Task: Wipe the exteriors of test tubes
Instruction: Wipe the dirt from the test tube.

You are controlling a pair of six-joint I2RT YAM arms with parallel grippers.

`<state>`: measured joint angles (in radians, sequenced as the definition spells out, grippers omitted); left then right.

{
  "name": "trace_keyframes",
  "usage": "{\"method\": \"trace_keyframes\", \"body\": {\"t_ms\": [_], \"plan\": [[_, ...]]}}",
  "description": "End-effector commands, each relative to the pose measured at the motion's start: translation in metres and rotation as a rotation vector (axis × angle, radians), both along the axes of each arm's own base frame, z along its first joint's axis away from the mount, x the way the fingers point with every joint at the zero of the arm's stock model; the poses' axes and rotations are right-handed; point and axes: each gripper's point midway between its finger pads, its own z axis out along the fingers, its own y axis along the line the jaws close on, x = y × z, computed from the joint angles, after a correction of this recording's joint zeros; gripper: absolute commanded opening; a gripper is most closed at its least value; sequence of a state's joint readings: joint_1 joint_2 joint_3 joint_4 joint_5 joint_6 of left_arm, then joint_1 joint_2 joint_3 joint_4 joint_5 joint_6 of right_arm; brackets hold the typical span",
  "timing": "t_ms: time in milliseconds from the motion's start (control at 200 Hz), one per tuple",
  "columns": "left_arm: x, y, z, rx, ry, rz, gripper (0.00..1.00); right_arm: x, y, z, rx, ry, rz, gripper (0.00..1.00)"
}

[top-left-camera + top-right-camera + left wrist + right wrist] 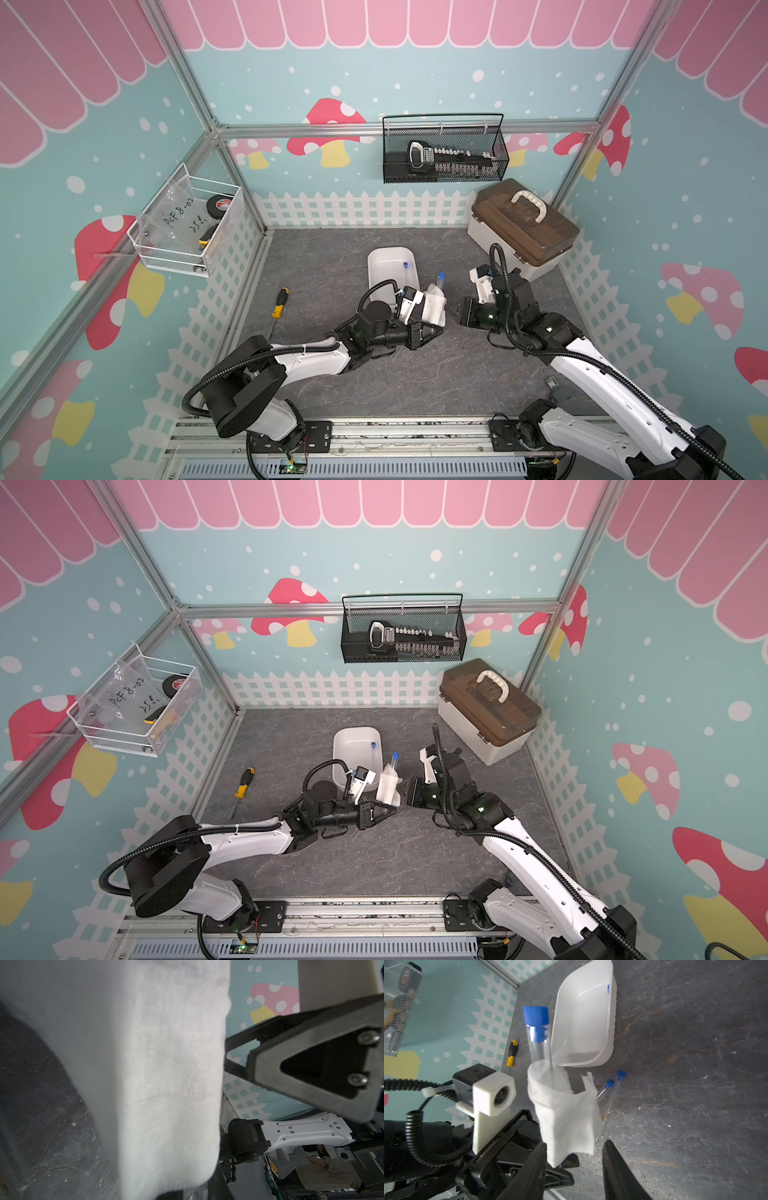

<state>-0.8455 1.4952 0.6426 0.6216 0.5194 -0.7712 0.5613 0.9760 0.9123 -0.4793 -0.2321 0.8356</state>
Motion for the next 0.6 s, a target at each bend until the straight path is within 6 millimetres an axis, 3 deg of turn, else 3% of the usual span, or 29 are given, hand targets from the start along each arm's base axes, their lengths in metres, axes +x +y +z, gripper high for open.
{"method": "trace_keyframes", "body": {"t_ms": [0,385,595], "plan": [[0.005,-0.003,0.018,-0.032,-0.036,0.008,0.07,0.003,0.013,0.023,0.108,-0.068,0.017,0.44],[0.006,-0.007,0.023,-0.021,-0.041,-0.015,0.07,0.016,0.035,-0.006,0.138,-0.066,-0.002,0.42],[0.006,-0.008,0.023,-0.023,-0.043,-0.016,0.07,0.019,0.047,-0.01,0.162,-0.078,0.01,0.16]]}}
